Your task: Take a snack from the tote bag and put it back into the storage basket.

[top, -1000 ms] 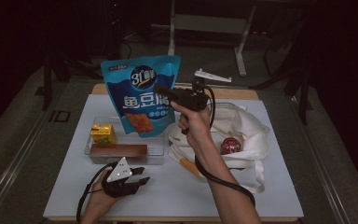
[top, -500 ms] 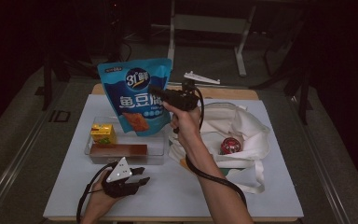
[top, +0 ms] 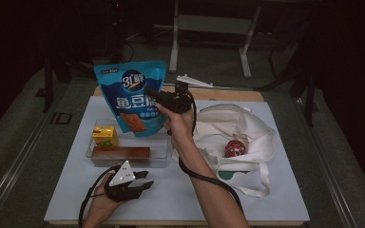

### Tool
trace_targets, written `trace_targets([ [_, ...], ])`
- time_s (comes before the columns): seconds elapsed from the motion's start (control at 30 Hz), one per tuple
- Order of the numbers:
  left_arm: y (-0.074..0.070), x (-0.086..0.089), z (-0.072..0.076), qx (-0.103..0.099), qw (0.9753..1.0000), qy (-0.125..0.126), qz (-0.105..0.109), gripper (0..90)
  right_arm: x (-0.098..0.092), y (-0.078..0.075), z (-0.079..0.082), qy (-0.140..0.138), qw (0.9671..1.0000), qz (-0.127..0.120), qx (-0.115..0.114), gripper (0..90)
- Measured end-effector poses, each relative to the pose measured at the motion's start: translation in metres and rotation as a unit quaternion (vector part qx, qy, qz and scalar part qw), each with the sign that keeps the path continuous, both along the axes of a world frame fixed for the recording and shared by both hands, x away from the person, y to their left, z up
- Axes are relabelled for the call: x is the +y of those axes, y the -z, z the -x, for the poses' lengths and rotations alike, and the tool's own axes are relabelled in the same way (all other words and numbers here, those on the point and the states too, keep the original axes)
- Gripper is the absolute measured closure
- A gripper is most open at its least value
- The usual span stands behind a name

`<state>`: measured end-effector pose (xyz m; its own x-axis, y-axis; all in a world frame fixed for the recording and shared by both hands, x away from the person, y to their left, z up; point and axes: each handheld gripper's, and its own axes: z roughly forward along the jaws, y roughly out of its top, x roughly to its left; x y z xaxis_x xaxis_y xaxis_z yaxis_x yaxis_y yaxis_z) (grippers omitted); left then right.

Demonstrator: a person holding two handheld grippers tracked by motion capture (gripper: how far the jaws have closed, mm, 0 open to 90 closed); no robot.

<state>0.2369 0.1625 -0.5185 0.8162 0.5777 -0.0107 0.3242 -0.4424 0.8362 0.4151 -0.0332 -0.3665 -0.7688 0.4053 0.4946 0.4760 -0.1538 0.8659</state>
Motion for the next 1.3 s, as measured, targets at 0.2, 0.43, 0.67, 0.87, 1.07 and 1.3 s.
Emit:
trace_targets([
  [0.2, 0.000, 0.000, 0.001, 0.000, 1.0000, 0.001, 0.001, 57.7, 0.004, 0.005, -0.003, 0.014, 0.9999, -0.005, 0.001, 90.0],
  [0.43, 0.000, 0.001, 0.000, 0.001, 1.0000, 0.001, 0.002, 57.7, 0.010, 0.011, -0.008, 0.023, 0.9997, -0.010, 0.001, 90.0],
  [0.67, -0.001, 0.002, 0.001, 0.001, 1.0000, -0.001, 0.006, 57.7, 0.014, 0.015, -0.010, 0.023, 0.9997, -0.010, 0.002, 90.0],
  [0.87, -0.001, 0.003, 0.001, 0.001, 1.0000, -0.002, 0.010, 57.7, 0.017, 0.021, -0.013, 0.031, 0.9994, -0.013, 0.004, 90.0],
  [1.07, -0.001, 0.003, 0.001, 0.002, 1.0000, 0.001, 0.009, 57.7, 0.019, 0.027, -0.015, 0.031, 0.9995, -0.011, 0.004, 90.0],
  [1.3, -0.001, 0.004, 0.002, 0.000, 0.9999, 0.000, 0.011, 57.6, 0.025, 0.037, -0.015, 0.036, 0.9992, -0.017, 0.011, 90.0],
])
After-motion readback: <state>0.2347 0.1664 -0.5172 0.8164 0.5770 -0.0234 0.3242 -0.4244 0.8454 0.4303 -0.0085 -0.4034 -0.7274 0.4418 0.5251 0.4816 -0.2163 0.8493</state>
